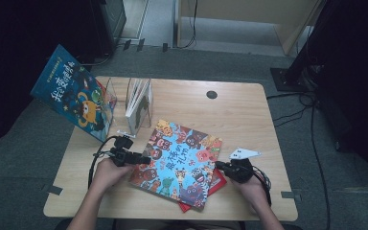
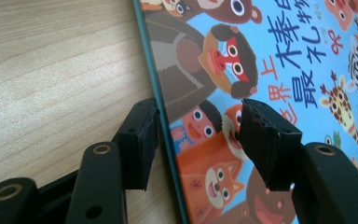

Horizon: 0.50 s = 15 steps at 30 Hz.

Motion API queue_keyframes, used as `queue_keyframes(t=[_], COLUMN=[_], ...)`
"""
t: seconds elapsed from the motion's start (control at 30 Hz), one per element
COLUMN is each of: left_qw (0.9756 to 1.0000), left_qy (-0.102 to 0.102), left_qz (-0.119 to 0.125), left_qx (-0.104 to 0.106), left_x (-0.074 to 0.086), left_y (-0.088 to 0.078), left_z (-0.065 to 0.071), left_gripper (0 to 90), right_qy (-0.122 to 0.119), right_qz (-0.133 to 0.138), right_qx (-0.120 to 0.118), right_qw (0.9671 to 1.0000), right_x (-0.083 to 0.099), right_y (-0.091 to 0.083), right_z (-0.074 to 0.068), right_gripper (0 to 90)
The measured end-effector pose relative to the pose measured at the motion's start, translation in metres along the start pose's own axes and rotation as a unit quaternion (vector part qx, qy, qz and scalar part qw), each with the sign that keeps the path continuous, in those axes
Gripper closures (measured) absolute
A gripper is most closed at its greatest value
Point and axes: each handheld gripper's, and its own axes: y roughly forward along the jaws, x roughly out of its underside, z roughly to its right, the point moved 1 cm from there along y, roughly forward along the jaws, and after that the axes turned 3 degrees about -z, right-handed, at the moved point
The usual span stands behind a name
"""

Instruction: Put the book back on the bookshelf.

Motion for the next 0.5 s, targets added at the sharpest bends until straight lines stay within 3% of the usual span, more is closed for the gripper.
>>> queue_keyframes(t=[0.17,0.3,0.37,0.43,0.5], left_qw=[0.9997,0.9973,0.9973,0.9982,0.9974], left_qy=[-0.022,-0.059,-0.063,-0.056,-0.066], left_qz=[-0.007,-0.010,-0.010,-0.016,-0.023], left_qx=[0.009,0.043,0.037,0.015,0.018], left_x=[-0.005,-0.007,-0.008,-0.009,-0.010], left_y=[0.002,0.001,0.001,0.002,0.000], left_z=[-0.001,-0.010,-0.008,-0.003,-0.004], left_gripper=[47.7,50.2,51.4,51.6,53.4], right_qy=[0.009,0.004,0.002,0.004,0.006], right_qz=[0.000,-0.004,-0.007,-0.007,-0.006], right_qx=[-0.006,0.000,0.004,0.003,0.002], right_qw=[0.9999,1.0000,1.0000,1.0000,1.0000], right_x=[0.000,-0.001,-0.001,-0.002,-0.001], right_y=[0.000,0.000,0.000,0.000,0.000], right_z=[0.001,-0.001,-0.001,-0.001,-0.001], right_gripper=[90.0,90.0,90.0,90.0,90.0])
